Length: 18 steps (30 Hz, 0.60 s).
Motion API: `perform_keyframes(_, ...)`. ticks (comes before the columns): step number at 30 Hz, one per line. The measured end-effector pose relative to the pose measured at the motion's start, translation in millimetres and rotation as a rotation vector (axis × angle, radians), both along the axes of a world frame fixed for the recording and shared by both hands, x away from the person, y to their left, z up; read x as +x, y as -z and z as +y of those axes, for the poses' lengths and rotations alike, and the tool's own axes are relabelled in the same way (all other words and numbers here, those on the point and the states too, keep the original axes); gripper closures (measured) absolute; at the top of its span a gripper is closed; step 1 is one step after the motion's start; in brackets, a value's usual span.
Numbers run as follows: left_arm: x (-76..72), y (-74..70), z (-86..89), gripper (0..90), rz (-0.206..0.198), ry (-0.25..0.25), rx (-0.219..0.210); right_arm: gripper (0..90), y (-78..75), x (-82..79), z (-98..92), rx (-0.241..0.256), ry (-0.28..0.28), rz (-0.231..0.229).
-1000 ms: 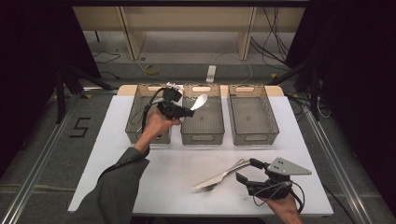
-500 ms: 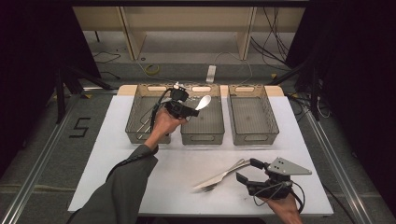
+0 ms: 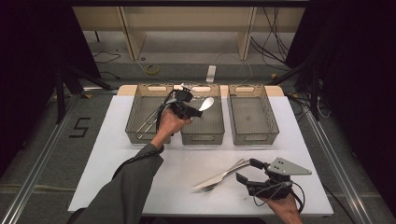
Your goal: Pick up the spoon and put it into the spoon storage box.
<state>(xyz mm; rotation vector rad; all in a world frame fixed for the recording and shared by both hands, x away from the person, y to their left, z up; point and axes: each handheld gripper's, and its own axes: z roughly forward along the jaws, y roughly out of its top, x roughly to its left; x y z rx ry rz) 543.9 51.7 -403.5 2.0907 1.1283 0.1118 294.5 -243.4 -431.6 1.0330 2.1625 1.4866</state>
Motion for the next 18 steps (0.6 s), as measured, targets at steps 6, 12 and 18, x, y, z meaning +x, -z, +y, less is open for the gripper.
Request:
perform_keyframes(6,3.6,1.0,0.3,58.6,0.011,-0.041,-0.058,25.2,-0.1,-0.4,-0.6,0.001,0.002,0.003)
perform_keyframes(12,1.0,-9.5,2.8,44.2,0.016,-0.032,-0.073,25.2,0.0,-0.5,-0.7,0.002,0.004,0.004)
perform_keyframes(18,-10.8,-20.0,10.3,32.3,0.028,0.011,-0.086,25.2,0.5,0.0,-0.6,-0.005,0.005,0.009)
